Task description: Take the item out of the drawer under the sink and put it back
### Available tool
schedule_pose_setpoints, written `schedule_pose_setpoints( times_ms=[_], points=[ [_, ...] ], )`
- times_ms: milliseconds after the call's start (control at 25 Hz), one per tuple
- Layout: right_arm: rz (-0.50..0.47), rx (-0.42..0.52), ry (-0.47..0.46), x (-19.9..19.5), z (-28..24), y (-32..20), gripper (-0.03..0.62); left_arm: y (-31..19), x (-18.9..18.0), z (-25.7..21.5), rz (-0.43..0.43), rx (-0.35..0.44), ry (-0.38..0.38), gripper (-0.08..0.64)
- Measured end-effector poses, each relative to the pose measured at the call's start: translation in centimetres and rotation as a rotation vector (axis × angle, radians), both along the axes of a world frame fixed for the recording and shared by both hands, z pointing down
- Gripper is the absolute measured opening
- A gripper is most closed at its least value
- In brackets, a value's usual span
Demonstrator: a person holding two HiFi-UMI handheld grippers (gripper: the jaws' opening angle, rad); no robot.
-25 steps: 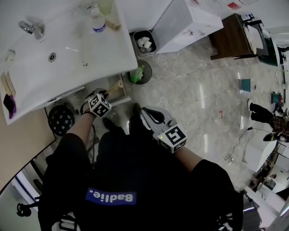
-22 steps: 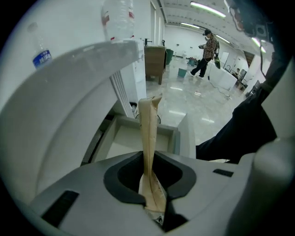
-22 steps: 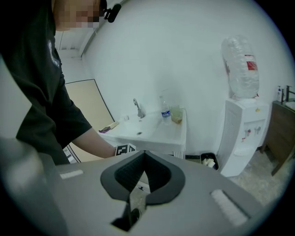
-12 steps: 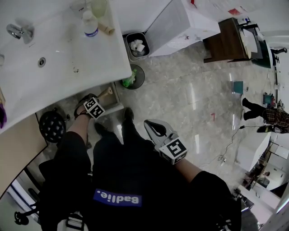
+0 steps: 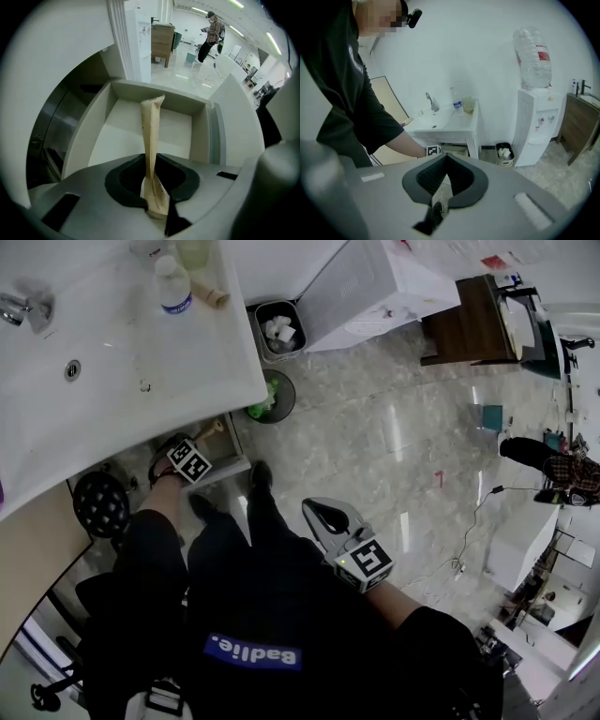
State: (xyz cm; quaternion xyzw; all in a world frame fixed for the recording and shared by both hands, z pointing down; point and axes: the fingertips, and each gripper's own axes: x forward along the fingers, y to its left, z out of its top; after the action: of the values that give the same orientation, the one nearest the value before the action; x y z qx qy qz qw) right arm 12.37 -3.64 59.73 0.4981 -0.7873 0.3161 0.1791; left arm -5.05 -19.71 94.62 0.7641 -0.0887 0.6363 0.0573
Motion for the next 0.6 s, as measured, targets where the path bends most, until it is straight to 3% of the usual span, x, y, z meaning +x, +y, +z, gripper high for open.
schedule_pose_setpoints(
  times_ms=[240,440,600],
  points=[
    [0.004,-0.014,0.006,0.0,1.0,0.6,-0.008,0.3,0.0,1.1,0.036,-0.017,-0.007,0.063],
    [0.011,-0.011,0.021,-0.1,1.0,0.8,-0.006,0.1,-0.3,1.3,0.019,-0.033,-0.024,0.064],
    [0.01,0.002,0.028,-0.4,0.7,0.9,-0.006,0.2,0.0,0.2,0.018,-0.018,-0.008,0.1]
  ],
)
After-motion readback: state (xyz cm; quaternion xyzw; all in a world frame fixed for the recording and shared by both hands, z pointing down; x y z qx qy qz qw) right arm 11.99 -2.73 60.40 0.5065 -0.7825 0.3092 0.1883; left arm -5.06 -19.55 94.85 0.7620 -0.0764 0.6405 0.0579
